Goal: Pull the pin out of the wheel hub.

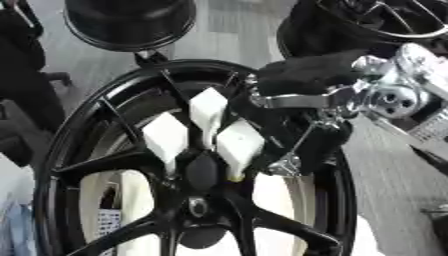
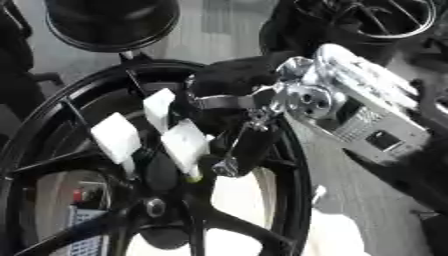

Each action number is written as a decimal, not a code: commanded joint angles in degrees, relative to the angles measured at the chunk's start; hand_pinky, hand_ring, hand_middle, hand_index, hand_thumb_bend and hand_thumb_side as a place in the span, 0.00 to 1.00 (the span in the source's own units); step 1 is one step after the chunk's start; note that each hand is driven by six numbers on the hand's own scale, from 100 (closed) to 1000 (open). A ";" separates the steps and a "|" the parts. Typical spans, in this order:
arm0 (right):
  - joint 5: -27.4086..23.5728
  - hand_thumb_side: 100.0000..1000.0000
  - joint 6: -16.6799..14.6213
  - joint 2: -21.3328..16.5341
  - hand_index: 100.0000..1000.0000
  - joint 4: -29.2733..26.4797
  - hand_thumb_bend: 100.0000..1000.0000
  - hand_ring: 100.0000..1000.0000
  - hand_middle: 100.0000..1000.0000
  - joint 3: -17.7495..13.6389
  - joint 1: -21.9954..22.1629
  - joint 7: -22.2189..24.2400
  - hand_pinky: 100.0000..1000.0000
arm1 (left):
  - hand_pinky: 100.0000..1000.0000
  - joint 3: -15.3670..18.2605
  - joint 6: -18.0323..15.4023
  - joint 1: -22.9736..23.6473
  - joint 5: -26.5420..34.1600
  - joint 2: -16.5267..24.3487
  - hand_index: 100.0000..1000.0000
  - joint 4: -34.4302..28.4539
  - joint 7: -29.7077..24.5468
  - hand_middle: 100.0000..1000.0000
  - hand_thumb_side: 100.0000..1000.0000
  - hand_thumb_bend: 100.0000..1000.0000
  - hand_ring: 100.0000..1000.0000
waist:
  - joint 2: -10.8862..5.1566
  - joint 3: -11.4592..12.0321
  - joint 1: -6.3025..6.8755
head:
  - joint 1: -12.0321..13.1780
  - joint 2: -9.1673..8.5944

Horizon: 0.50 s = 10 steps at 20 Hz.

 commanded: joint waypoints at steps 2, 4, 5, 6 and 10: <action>-1.38 0.08 0.80 -2.20 0.39 -0.19 0.00 0.70 0.27 -1.56 -1.50 0.01 0.83 | 0.80 0.23 -0.04 0.16 -0.05 0.50 0.79 -0.52 -0.13 0.64 0.66 0.00 0.75 | -1.72 0.06 0.19 | -0.39 -1.30; -2.48 0.07 1.42 -2.49 0.39 0.51 0.00 0.70 0.26 -2.07 -1.72 -0.11 0.82 | 0.80 0.22 -0.01 0.22 -0.03 0.45 0.79 -0.49 -0.20 0.64 0.66 0.00 0.75 | -2.01 0.03 0.19 | -0.67 -1.83; -2.99 0.06 1.68 -2.60 0.39 0.91 0.00 0.70 0.26 -2.35 -1.80 -0.33 0.82 | 0.80 0.21 0.01 0.23 -0.03 0.42 0.79 -0.49 -0.24 0.64 0.65 0.00 0.75 | -2.12 0.02 0.20 | -0.84 -2.13; -3.59 0.06 1.94 -2.71 0.39 1.44 0.00 0.69 0.26 -2.64 -1.80 -0.60 0.82 | 0.80 0.21 0.02 0.23 -0.02 0.39 0.79 -0.48 -0.28 0.64 0.65 0.00 0.75 | -2.24 0.02 0.22 | -1.04 -2.44; -5.93 0.03 2.52 -3.69 0.38 4.25 0.00 0.67 0.25 -4.56 -1.70 -1.90 0.80 | 0.80 0.28 0.01 0.29 0.01 0.30 0.79 -0.47 -0.26 0.64 0.65 0.00 0.75 | -2.56 -0.02 0.43 | -1.66 -3.22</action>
